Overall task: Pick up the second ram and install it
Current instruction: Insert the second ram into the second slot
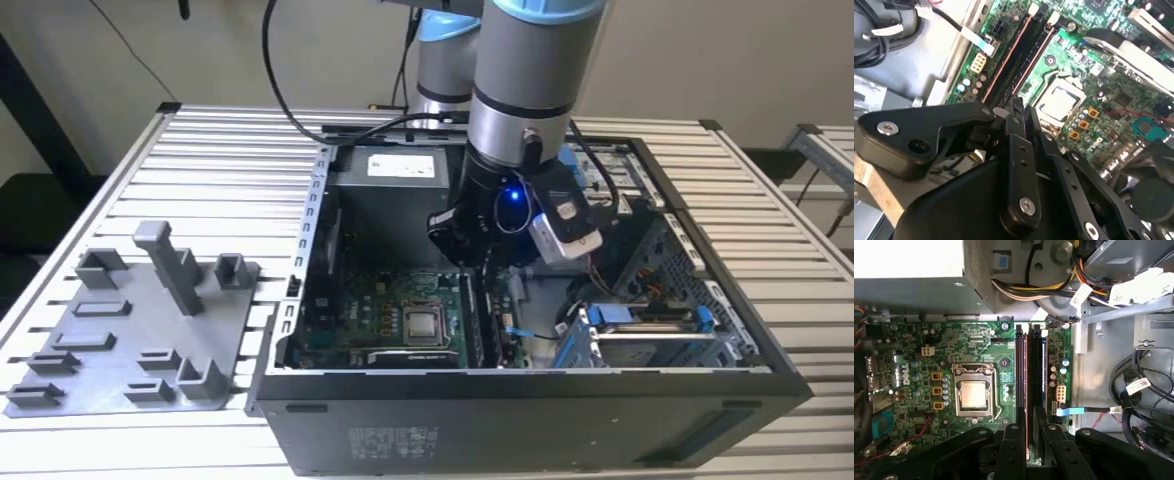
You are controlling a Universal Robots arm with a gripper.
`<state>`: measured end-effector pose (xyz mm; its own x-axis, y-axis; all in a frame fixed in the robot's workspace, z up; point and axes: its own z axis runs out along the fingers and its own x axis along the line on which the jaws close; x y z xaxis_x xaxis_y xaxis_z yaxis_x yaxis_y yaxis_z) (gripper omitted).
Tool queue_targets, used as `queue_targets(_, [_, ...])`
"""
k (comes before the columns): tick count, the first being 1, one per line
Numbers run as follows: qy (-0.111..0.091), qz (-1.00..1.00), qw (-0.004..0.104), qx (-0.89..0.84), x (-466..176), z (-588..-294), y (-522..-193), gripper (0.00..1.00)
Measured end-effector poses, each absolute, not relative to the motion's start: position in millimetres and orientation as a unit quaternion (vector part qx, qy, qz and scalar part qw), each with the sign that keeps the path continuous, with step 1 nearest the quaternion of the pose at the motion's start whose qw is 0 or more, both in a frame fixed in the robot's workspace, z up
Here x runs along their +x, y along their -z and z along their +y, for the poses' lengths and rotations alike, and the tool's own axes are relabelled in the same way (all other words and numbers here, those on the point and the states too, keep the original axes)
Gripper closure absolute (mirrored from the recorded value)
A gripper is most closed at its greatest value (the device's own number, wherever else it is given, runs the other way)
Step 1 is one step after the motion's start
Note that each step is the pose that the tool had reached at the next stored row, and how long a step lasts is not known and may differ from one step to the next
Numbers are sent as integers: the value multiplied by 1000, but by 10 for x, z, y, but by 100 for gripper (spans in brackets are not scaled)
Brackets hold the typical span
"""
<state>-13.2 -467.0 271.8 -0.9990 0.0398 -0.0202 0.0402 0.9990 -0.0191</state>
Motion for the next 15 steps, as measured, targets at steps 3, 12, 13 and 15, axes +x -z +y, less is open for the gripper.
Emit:
queue_targets(3, [10, 1000, 10, 20, -133, -4671, -2720, 78])
queue_targets(12, [10, 1000, 10, 20, -133, -4671, -2724, 89])
queue_targets(13, [10, 1000, 10, 20, -133, -4671, -2724, 89])
queue_targets(15, [10, 1000, 10, 14, -132, -4671, -2724, 89])
